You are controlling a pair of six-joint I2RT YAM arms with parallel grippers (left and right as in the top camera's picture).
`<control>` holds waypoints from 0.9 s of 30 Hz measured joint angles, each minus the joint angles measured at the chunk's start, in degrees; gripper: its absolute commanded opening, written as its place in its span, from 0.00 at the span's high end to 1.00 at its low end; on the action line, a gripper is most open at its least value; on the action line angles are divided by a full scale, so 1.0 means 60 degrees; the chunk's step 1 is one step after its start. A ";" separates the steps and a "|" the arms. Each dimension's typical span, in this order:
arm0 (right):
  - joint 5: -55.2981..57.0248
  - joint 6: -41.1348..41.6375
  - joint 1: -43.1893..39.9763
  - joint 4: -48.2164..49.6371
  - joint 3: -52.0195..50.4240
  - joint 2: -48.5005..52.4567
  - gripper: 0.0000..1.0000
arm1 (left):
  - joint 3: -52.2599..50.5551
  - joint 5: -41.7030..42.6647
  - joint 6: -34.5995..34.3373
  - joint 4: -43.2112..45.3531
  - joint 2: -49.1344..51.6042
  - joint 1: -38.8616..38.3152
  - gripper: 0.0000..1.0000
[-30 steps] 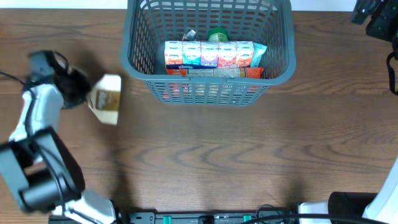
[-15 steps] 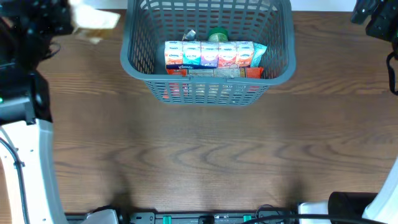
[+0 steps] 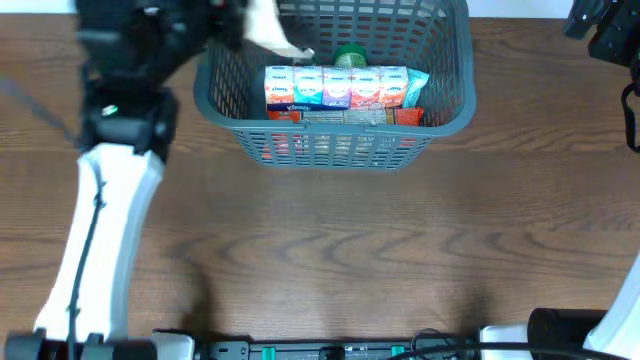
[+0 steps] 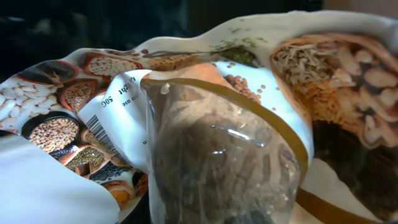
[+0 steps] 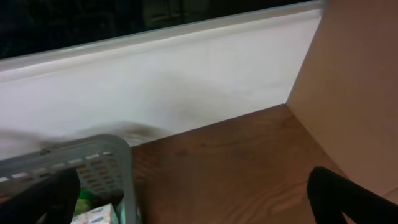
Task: Pack container
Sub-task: 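Lift the grain bag and carry it over the basket, then release the grain bag into the basket's right side and withdraw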
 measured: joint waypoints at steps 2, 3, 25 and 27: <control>0.0000 0.0000 0.0000 0.0004 0.0000 0.0000 0.01 | 0.0000 0.0000 0.0164 0.0138 0.0444 -0.0335 0.94; 0.0000 0.0000 0.0000 0.0004 0.0000 0.0000 0.01 | 0.0000 0.0004 0.0211 0.0189 0.0670 -0.0506 0.94; 0.0000 0.0000 0.0000 0.0004 0.0000 0.0000 0.01 | 0.0000 0.0004 0.0557 0.0175 0.3136 -0.1366 0.49; 0.0000 0.0000 0.0000 0.0004 0.0000 0.0000 0.01 | 0.0000 0.0004 0.0616 0.0164 0.3136 -0.1366 0.01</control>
